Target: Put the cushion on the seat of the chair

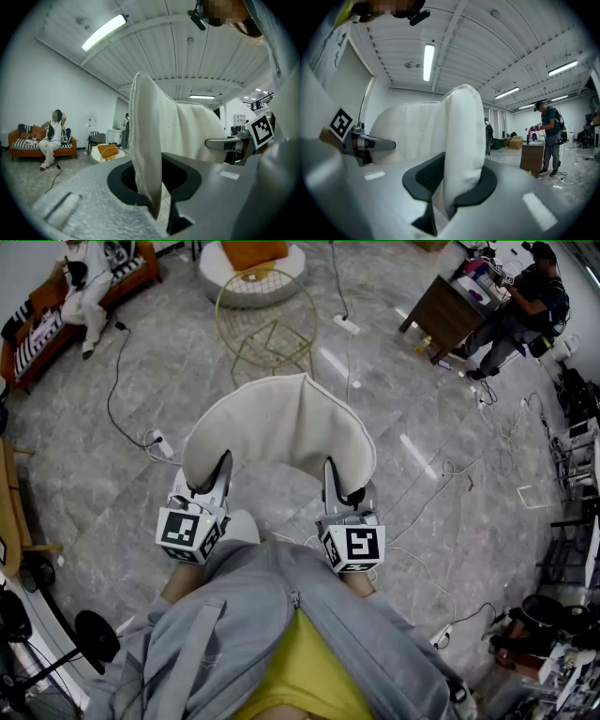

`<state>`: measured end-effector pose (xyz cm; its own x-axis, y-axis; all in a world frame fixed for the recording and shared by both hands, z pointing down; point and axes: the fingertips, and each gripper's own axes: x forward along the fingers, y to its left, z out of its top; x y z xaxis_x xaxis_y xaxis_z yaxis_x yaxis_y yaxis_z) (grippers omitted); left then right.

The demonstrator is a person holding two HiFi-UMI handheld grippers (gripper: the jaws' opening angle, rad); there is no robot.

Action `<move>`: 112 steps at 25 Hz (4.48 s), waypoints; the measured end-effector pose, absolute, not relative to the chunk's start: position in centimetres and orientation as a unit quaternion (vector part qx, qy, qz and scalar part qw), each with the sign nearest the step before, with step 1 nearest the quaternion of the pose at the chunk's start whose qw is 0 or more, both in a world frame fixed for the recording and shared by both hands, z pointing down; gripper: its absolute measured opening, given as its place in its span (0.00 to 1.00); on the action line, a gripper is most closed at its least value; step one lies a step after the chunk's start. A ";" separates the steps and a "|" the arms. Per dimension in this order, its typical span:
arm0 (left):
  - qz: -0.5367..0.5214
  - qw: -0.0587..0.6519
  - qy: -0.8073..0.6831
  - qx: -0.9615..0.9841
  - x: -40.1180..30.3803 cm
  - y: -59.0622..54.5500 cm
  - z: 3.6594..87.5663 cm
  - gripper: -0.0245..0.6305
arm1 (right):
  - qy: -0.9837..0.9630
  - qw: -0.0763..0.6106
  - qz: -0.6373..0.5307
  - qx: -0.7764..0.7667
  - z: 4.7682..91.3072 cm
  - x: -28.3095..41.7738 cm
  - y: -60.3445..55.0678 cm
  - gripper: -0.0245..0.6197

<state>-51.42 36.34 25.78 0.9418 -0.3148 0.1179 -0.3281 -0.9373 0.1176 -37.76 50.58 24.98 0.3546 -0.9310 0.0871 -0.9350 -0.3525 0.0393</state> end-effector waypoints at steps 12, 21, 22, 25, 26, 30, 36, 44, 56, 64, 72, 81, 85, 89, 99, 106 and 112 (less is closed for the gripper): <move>0.047 0.070 -0.152 0.985 -49.2 36.2 26.1 0.13 | -0.560 0.029 0.025 0.828 25.4 -35.6 50.9 0.14; 0.034 0.088 -0.140 0.986 -43.5 30.3 27.4 0.13 | -0.549 0.046 0.023 0.834 25.9 -30.4 45.5 0.15; 0.033 0.091 -0.140 0.986 -42.5 29.1 27.5 0.13 | -0.549 0.048 0.023 0.834 25.8 -29.5 44.4 0.15; 0.032 0.096 -0.136 0.986 -39.3 25.3 27.5 0.13 | -0.548 0.054 0.024 0.835 25.6 -26.4 40.7 0.15; 0.033 0.098 -0.133 0.986 -38.2 24.0 27.5 0.13 | -0.546 0.056 0.026 0.835 25.6 -25.3 39.4 0.15; 0.037 0.100 -0.120 0.987 -34.0 18.6 27.8 0.13 | -0.541 0.060 0.033 0.838 25.5 -21.0 34.2 0.15; 0.047 0.101 -0.106 0.988 -27.4 10.8 28.4 0.13 | -0.532 0.059 0.043 0.844 26.1 -14.8 26.7 0.15; 0.059 0.105 -0.095 0.988 -21.0 2.8 29.8 0.13 | -0.524 0.062 0.056 0.848 27.5 -8.3 18.8 0.15; 0.058 0.124 -0.111 0.984 -18.5 -1.9 30.8 0.13 | -0.536 0.071 0.064 0.839 28.1 -5.1 13.4 0.15; 0.038 0.124 -0.169 0.977 -16.4 -5.0 30.7 0.13 | -0.588 0.073 0.043 0.804 28.0 -1.1 8.4 0.15; 0.025 0.134 -0.298 0.945 -11.3 -9.0 30.4 0.13 | -0.690 0.073 0.034 0.719 27.6 6.9 -0.2 0.15; 0.032 0.153 -0.403 0.902 -3.5 -10.5 30.2 0.13 | -0.770 0.081 0.055 0.631 28.1 16.6 -6.5 0.15; 0.041 0.169 -0.435 0.884 -0.3 -10.9 31.0 0.13 | -0.793 0.086 0.069 0.600 29.2 20.0 -8.5 0.15; 0.047 0.190 -0.449 0.872 1.9 -11.4 32.2 0.13 | -0.807 0.100 0.080 0.576 30.5 22.5 -10.3 0.15; 0.061 0.253 -0.449 0.855 0.0 -12.9 38.0 0.13 | -0.812 0.142 0.118 0.553 35.4 20.7 -12.1 0.15; 0.084 0.297 -0.420 0.853 -1.6 -12.4 43.5 0.13 | -0.798 0.175 0.154 0.556 40.7 19.3 -11.4 0.15; 0.111 0.329 -0.407 0.845 -1.7 -11.7 48.7 0.13 | -0.791 0.197 0.187 0.548 46.1 19.2 -10.8 0.15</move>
<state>-1.70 -11.74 48.67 0.6441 -0.6143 0.4557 -0.7607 -0.4518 0.4661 19.18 -10.85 46.12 -0.3218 -0.7933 0.5168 -0.9408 0.3293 -0.0803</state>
